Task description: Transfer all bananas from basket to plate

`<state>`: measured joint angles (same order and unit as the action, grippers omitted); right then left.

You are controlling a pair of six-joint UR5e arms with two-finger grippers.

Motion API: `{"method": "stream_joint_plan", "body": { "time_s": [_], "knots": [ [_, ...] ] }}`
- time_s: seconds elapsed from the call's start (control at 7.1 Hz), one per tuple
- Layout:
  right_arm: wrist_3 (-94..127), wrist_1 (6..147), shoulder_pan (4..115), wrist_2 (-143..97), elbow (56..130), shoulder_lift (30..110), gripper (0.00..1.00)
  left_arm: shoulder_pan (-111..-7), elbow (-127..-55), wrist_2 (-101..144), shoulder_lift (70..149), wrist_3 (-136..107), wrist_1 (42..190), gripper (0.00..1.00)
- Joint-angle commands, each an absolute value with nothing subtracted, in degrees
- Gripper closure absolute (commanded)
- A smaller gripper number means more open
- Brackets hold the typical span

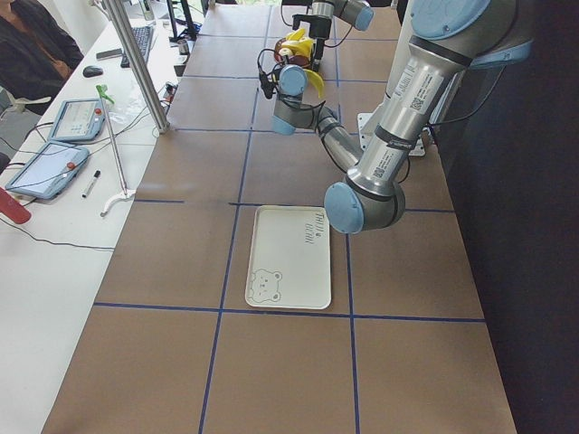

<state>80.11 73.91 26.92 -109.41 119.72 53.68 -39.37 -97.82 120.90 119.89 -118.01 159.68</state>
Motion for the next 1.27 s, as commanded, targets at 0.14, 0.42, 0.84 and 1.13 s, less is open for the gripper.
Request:
{"method": "stream_joint_plan", "body": {
  "time_s": [0.14,0.42,0.84,1.13],
  "knots": [
    [79.4,75.0,37.5,-120.3,123.4,59.1,0.0,-45.9,-97.6,125.7,119.4,-112.5,152.2,1.0],
    [73.3,80.5,45.2,-124.0,123.6,61.4,0.0,-50.8,-98.4,125.9,113.2,-102.4,151.3,1.0],
    [63.9,86.5,50.3,-124.2,123.2,64.9,0.0,-56.6,-98.5,125.9,97.0,-83.6,151.2,1.0],
    [62.2,87.3,50.4,-124.2,123.1,66.6,0.0,-58.3,-98.8,125.2,89.7,-80.1,151.1,1.0]
  ]
}}
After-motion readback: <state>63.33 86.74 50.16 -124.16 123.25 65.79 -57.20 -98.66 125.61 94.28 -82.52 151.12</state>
